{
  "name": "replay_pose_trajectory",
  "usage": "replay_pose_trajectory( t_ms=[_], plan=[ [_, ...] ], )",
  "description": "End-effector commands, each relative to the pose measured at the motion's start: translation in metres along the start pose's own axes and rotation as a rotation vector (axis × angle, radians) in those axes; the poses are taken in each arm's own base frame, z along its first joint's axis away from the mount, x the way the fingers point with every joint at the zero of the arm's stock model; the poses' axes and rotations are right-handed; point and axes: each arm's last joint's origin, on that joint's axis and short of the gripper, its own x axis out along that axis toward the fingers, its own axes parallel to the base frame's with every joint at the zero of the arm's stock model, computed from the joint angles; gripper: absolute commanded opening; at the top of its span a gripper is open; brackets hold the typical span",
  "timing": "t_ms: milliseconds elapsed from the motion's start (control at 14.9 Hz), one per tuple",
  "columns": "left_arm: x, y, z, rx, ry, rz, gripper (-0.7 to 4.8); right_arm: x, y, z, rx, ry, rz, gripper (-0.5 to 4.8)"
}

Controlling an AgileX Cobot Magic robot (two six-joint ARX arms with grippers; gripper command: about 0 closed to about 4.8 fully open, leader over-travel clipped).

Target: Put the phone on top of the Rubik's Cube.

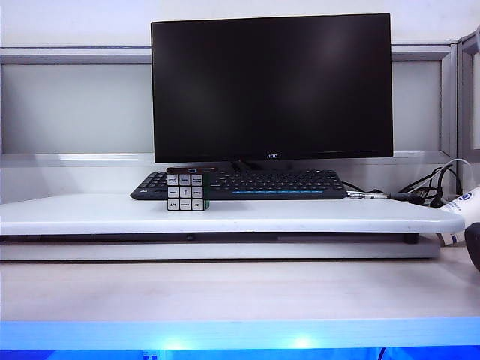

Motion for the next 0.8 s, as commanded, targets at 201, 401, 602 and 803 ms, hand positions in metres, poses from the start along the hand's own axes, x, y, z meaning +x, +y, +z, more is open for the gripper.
replay_pose_trajectory(
  t_ms=[201,401,602,803],
  plan=[
    [0.0,0.0,-0.002,-0.001,0.02,0.0,-0.06,-0.022,0.003,0.004,-0.029,-0.091,-0.062,-0.09],
    [0.0,0.0,-0.002,-0.002,0.021,0.001,-0.05,-0.031,0.003,-0.007,-0.05,-0.098,-0.062,-0.09],
    [0.0,0.0,-0.003,0.006,0.022,0.007,-0.05,-0.038,0.002,-0.023,-0.086,-0.08,-0.062,-0.09],
    [0.0,0.003,-0.004,0.045,0.041,0.112,-0.05,-0.043,0.001,-0.026,-0.118,-0.083,-0.069,-0.09]
  ],
)
